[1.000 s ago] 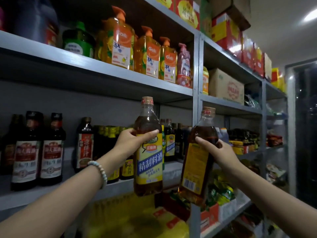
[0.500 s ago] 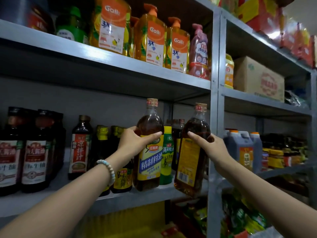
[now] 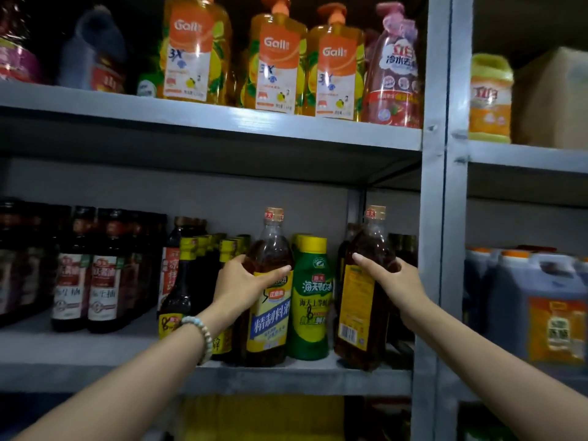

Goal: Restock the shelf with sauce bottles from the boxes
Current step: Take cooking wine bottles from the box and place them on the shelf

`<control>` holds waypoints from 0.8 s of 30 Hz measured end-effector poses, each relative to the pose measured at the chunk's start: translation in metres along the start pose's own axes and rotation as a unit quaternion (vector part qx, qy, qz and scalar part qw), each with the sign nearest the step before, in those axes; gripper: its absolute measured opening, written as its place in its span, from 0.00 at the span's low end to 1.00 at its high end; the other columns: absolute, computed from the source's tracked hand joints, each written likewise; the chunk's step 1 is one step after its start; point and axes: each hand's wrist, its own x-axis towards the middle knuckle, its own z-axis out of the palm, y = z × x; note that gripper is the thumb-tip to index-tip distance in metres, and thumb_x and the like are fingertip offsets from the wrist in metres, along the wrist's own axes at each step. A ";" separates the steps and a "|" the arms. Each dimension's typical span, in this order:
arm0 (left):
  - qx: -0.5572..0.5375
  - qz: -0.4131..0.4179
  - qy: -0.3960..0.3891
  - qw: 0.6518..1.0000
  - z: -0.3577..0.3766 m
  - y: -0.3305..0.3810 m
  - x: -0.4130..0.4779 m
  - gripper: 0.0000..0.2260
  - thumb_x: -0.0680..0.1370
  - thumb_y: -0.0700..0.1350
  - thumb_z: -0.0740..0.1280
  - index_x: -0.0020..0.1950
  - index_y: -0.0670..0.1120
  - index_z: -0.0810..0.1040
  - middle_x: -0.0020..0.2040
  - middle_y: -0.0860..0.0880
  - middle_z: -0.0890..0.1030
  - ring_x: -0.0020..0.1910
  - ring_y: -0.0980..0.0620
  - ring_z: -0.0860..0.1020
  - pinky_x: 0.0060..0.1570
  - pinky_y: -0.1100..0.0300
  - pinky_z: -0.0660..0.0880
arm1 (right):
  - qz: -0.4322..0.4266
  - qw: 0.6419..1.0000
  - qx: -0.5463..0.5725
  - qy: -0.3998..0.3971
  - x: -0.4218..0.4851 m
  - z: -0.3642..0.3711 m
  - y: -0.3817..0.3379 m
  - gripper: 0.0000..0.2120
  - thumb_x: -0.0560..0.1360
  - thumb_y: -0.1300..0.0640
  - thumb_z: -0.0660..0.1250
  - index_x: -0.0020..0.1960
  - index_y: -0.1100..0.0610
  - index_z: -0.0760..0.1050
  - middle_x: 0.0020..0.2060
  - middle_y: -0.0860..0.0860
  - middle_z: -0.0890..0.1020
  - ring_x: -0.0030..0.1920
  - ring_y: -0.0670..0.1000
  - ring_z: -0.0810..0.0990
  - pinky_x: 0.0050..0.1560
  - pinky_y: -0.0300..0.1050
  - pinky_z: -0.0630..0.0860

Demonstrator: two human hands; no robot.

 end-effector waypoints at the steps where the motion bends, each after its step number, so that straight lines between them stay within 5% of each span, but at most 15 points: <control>1: 0.007 -0.011 0.006 1.000 0.002 -0.003 0.001 0.34 0.57 0.64 0.77 0.55 0.45 0.78 0.49 0.51 0.84 0.46 0.54 0.82 0.48 0.56 0.79 | 0.004 1.000 0.002 -0.002 0.004 0.000 0.004 0.18 0.64 0.45 0.77 0.47 0.56 0.80 0.42 0.51 0.84 0.44 0.51 0.83 0.41 0.44 0.77; 8: 0.021 -0.047 0.011 0.999 0.010 -0.008 0.006 0.45 0.52 0.70 0.76 0.61 0.45 0.76 0.53 0.50 0.83 0.49 0.52 0.82 0.50 0.55 0.79 | -0.016 0.999 -0.043 -0.002 0.030 0.006 0.020 0.21 0.59 0.39 0.78 0.43 0.53 0.81 0.39 0.48 0.85 0.43 0.49 0.84 0.49 0.50 0.80; 13: 0.011 -0.044 0.008 0.999 0.010 -0.009 0.010 0.30 0.60 0.62 0.77 0.51 0.45 0.75 0.48 0.53 0.82 0.46 0.54 0.80 0.46 0.59 0.76 | 0.007 0.999 -0.041 -0.012 0.028 0.007 0.032 0.18 0.61 0.40 0.77 0.41 0.54 0.82 0.38 0.49 0.85 0.44 0.50 0.84 0.52 0.53 0.80; 18: 0.016 -0.001 0.006 1.000 0.012 -0.010 0.008 0.27 0.65 0.58 0.76 0.58 0.47 0.73 0.51 0.51 0.81 0.47 0.53 0.80 0.41 0.62 0.74 | 0.029 0.998 -0.055 -0.009 0.036 0.013 0.039 0.40 0.49 0.26 0.74 0.51 0.53 0.81 0.46 0.49 0.85 0.49 0.50 0.83 0.54 0.54 0.79; 24: 0.055 0.204 0.136 0.968 0.025 0.002 -0.016 0.39 0.68 0.58 0.72 0.73 0.50 0.57 0.71 0.49 0.62 0.70 0.52 0.61 0.68 0.56 0.62 | 0.039 0.995 -0.088 -0.037 0.040 0.011 0.039 0.50 0.46 0.23 0.71 0.58 0.54 0.77 0.51 0.50 0.84 0.52 0.51 0.82 0.56 0.54 0.79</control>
